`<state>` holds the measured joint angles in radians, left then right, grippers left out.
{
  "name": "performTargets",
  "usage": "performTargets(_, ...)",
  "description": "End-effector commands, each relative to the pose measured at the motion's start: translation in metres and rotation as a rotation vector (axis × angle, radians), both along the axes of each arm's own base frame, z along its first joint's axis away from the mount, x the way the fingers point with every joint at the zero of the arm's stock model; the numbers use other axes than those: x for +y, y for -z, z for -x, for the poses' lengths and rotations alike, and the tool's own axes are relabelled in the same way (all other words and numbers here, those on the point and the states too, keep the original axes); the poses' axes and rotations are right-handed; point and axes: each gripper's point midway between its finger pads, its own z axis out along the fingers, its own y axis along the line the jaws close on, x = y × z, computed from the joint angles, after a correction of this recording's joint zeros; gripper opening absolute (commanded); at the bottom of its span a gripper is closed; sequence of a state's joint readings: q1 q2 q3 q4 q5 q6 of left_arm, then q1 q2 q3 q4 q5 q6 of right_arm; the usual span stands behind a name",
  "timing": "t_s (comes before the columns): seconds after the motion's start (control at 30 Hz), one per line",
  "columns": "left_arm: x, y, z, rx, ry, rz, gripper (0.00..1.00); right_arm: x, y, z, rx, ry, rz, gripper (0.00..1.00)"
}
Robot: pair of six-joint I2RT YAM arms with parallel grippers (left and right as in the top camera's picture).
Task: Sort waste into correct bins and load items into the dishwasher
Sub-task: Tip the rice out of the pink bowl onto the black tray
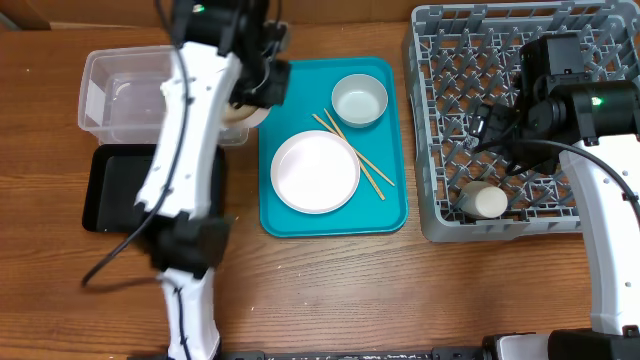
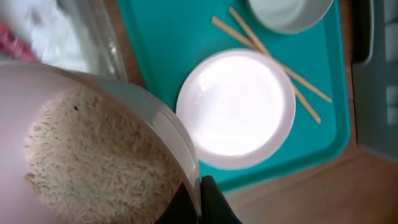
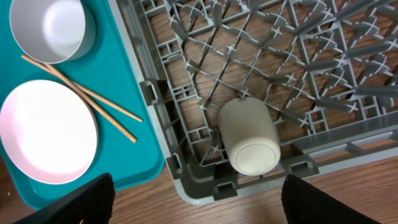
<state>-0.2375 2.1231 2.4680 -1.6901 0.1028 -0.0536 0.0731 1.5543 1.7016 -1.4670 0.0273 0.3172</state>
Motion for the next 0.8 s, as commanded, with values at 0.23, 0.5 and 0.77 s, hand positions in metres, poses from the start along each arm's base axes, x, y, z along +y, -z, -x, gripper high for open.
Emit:
performTargets(0.23, 0.075, 0.038, 0.052, 0.161, -0.148, 0.154, 0.04, 0.0, -0.006, -0.004, -0.028, -0.01, 0.009, 0.9)
performTargets(0.5, 0.092, 0.115, 0.057, 0.202, -0.189, 0.418, 0.04, 0.001, -0.006, -0.003, -0.027, -0.01, 0.008, 0.9)
performTargets(0.77, 0.111, 0.137, 0.057, 0.084, -0.239, 0.734, 0.04, 0.001, -0.006, -0.003, -0.027, -0.011, 0.005, 0.9)
